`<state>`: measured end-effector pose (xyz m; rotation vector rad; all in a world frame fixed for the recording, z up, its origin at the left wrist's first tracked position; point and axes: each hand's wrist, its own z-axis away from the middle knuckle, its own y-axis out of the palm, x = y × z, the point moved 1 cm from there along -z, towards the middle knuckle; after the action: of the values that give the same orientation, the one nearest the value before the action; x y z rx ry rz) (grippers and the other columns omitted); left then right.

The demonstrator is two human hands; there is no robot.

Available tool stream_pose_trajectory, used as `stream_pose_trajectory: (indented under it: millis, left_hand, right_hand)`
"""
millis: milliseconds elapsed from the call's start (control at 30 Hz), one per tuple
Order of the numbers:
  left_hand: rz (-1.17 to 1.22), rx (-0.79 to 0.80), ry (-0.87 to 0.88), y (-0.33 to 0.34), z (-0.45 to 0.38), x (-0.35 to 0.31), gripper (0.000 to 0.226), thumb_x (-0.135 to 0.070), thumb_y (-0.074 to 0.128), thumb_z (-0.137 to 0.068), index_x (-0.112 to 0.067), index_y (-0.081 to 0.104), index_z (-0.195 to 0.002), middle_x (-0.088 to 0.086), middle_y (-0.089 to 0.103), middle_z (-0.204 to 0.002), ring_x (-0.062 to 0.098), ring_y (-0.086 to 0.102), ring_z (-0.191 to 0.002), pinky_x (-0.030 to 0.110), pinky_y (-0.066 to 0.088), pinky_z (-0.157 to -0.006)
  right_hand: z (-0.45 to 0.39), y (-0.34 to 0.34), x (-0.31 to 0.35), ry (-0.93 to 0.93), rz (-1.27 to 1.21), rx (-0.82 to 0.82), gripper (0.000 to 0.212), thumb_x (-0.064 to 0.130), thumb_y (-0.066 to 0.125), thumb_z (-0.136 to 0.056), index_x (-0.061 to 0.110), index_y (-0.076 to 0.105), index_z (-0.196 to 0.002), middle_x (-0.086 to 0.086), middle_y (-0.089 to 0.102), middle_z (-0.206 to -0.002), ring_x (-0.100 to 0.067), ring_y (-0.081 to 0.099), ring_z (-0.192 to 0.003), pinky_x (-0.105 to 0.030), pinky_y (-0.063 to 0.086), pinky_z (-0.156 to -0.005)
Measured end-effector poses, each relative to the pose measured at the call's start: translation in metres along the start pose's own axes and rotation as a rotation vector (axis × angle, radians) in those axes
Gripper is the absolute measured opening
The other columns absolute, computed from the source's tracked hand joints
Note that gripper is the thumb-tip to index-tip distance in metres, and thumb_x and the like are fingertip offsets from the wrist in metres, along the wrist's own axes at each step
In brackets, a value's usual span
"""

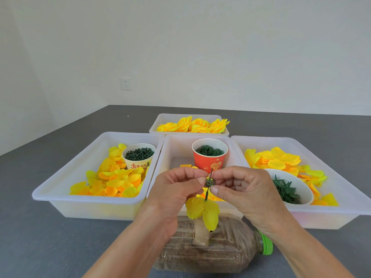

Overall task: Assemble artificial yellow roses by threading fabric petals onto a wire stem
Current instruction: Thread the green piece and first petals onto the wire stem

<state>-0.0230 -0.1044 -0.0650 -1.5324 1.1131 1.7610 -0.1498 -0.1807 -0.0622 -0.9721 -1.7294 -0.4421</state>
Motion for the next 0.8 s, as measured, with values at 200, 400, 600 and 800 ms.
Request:
stream_pose_trajectory:
  millis: [200, 400, 600, 800]
  left_hand:
    - [0.013, -0.001, 0.002, 0.0001, -0.0004, 0.0001, 0.014, -0.001, 0.067, -0.074, -0.012, 0.071, -0.067, 0.001, 0.065, -0.060, 0.008, 0.052, -0.050, 0.018, 0.045, -0.054]
    - [-0.014, -0.023, -0.007, 0.0003, -0.0006, 0.0001, 0.016, -0.005, 0.069, -0.076, -0.014, 0.071, -0.062, 0.001, 0.066, -0.061, 0.007, 0.052, -0.051, 0.023, 0.043, -0.058]
    - [-0.041, -0.023, -0.037, -0.0008, -0.0003, 0.0013, 0.023, -0.004, 0.068, -0.077, -0.017, 0.072, -0.058, 0.000, 0.066, -0.060, 0.006, 0.053, -0.051, 0.017, 0.045, -0.051]
    - [-0.051, -0.030, -0.050, -0.0010, -0.0004, 0.0018, 0.018, 0.000, 0.065, -0.078, -0.012, 0.070, -0.066, -0.001, 0.064, -0.058, 0.009, 0.052, -0.052, 0.016, 0.044, -0.049]
  right_hand:
    - [-0.0003, 0.0013, -0.0011, 0.047, -0.024, -0.029, 0.030, -0.006, 0.075, -0.069, 0.024, 0.072, -0.074, 0.001, 0.073, -0.070, -0.002, 0.063, -0.061, -0.014, 0.051, -0.061]
    - [-0.0002, 0.0037, -0.0026, 0.084, -0.057, -0.036, 0.027, -0.004, 0.074, -0.070, 0.023, 0.072, -0.073, 0.001, 0.072, -0.068, -0.004, 0.064, -0.060, -0.014, 0.051, -0.060]
    - [0.0013, 0.0038, -0.0045, 0.097, -0.041, -0.012, 0.022, -0.001, 0.074, -0.072, 0.021, 0.072, -0.073, 0.001, 0.072, -0.068, -0.004, 0.063, -0.059, -0.015, 0.050, -0.059]
    - [0.0016, 0.0033, -0.0068, 0.094, -0.041, -0.016, 0.023, -0.002, 0.074, -0.071, 0.021, 0.073, -0.072, -0.002, 0.073, -0.070, -0.005, 0.065, -0.061, -0.016, 0.052, -0.060]
